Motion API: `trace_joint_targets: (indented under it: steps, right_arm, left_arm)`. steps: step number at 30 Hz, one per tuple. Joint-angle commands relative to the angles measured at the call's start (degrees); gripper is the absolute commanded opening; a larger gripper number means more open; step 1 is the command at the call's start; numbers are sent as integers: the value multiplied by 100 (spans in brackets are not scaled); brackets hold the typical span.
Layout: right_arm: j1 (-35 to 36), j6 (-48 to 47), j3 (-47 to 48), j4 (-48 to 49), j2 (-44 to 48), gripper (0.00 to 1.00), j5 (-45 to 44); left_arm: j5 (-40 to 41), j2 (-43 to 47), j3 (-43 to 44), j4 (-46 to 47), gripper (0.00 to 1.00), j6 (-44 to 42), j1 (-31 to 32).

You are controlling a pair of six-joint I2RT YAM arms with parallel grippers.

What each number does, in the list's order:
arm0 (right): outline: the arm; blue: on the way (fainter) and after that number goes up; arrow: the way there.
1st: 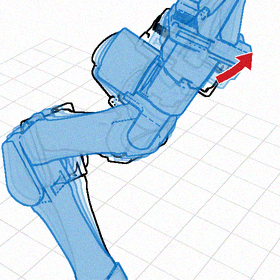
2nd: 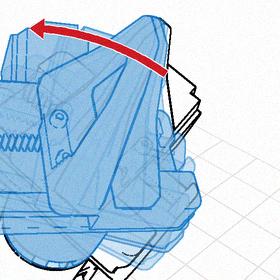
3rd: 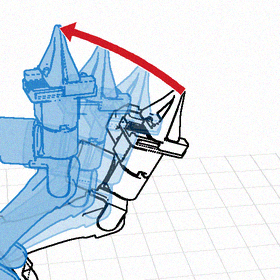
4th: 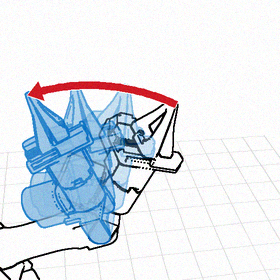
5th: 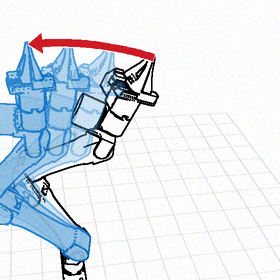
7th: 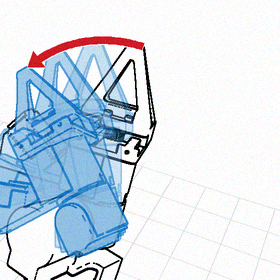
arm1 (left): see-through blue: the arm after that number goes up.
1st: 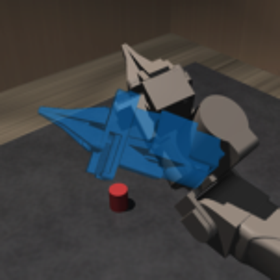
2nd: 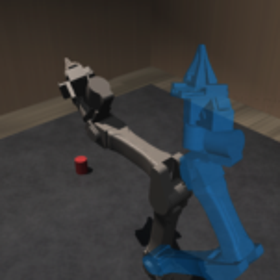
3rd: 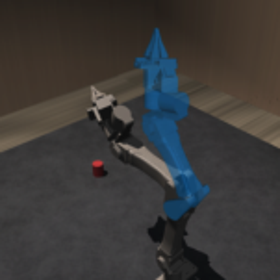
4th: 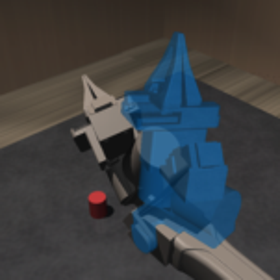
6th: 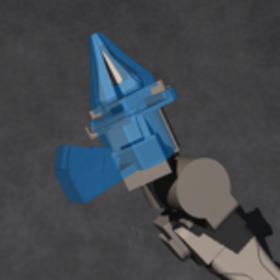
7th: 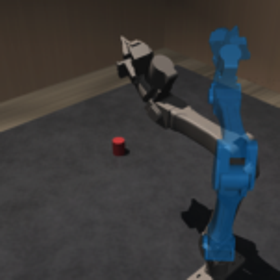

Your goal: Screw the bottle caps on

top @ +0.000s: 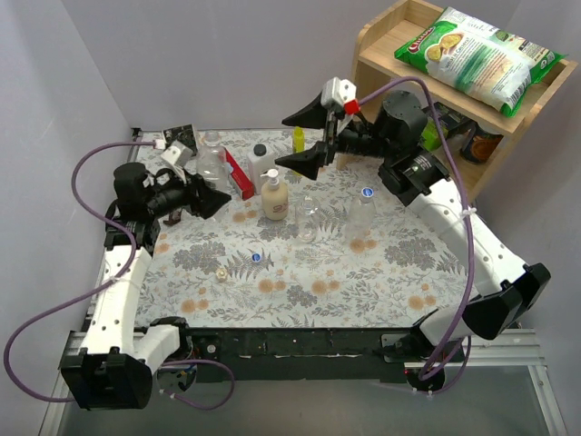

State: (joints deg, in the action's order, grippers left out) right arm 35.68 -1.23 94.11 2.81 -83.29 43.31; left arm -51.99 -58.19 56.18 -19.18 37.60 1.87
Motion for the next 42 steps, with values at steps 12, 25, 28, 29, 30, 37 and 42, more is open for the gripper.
trace_joint_targets:
  steps: [12, 25, 28, 29, 30, 37, 42]
  right_arm:
    - [1881, -4861, 997, -4536, -2824, 53, -497]
    - [2241, -5537, 732, -4289, -4046, 61, -2274]
    - [2233, -5510, 741, -4262, -4187, 60, -2371]
    - [2241, -5493, 758, -4245, -4239, 60, -2397]
    - [2233, -5467, 750, -4219, -4248, 60, -2415]
    - [2241, -5282, 864, -4148, -4407, 56, -2406]
    - [2241, -5282, 873, -4244, -4512, 53, -2354]
  left_arm:
    - [2798, 1627, -55, -174, 0, 1021, -1373]
    - [2457, 1768, -55, -490, 0, 933, -1356]
    - [2369, 1724, -81, -438, 0, 994, -1338]
    - [2351, 1715, -116, -403, 0, 1003, -1338]
    - [2334, 1715, -142, -385, 0, 1021, -1338]
    - [2193, 1653, -257, -279, 0, 1056, -1303]
    - [2140, 1680, -292, -288, 0, 1047, -1286]
